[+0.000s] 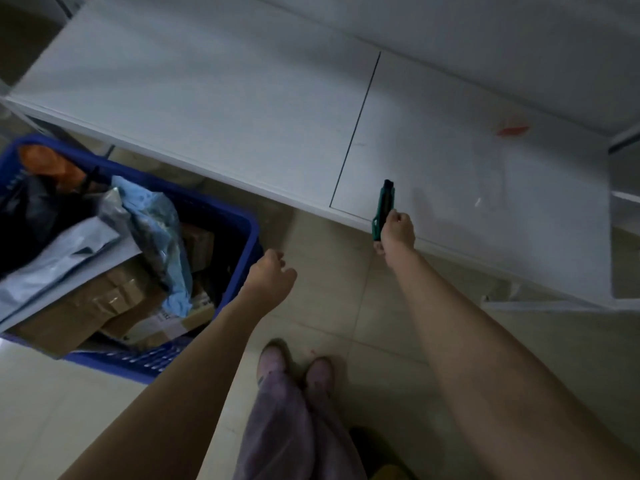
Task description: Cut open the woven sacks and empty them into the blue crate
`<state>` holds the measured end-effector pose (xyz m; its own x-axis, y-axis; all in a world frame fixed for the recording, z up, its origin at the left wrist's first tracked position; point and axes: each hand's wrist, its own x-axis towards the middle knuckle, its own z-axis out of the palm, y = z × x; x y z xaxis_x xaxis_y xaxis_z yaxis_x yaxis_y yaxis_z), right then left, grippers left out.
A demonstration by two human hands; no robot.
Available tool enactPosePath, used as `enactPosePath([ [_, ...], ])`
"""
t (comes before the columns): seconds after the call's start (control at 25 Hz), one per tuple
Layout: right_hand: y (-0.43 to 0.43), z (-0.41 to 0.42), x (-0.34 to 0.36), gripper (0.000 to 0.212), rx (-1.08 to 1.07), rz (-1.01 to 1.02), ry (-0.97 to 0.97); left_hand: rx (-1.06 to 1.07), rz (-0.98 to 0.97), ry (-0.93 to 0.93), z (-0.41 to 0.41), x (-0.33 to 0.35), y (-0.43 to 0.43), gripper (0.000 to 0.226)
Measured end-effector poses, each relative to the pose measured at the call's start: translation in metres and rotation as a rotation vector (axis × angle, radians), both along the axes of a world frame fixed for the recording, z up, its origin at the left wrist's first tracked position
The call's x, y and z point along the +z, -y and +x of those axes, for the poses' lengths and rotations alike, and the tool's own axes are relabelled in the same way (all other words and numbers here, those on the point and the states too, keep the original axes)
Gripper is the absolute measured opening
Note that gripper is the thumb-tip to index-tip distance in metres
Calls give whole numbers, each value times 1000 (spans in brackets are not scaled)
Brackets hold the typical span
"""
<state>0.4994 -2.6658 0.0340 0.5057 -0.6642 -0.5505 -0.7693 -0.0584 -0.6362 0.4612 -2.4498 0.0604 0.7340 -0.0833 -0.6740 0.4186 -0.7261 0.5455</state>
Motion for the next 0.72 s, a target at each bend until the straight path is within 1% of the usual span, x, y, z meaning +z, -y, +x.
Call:
enactPosePath([
  [0.12, 14, 26, -29, 37, -56, 38, -17, 16, 0, -31, 0, -31, -12, 47],
  [0.24, 24, 40, -51, 34, -69, 29, -11, 106, -12, -60, 1, -59, -30, 36],
  [0.32, 29, 44, -60, 30, -85, 33, 3, 162, -17, -89, 0, -68, -37, 41],
  [0.4, 31, 46, -61, 30, -48, 10, 12, 169, -13, -97, -3, -72, -40, 44],
  [0.52, 31, 48, -50, 36, -3, -59, 14, 171, -10, -96, -3, -67, -40, 45],
  [0.6, 25, 44, -39, 37, -3, -31, 51, 199, -23, -106, -2, -52, -40, 50],
  [0.72, 7, 29, -26, 41, -13, 84, 61, 230, -28, -66, -9, -25, -39, 48],
])
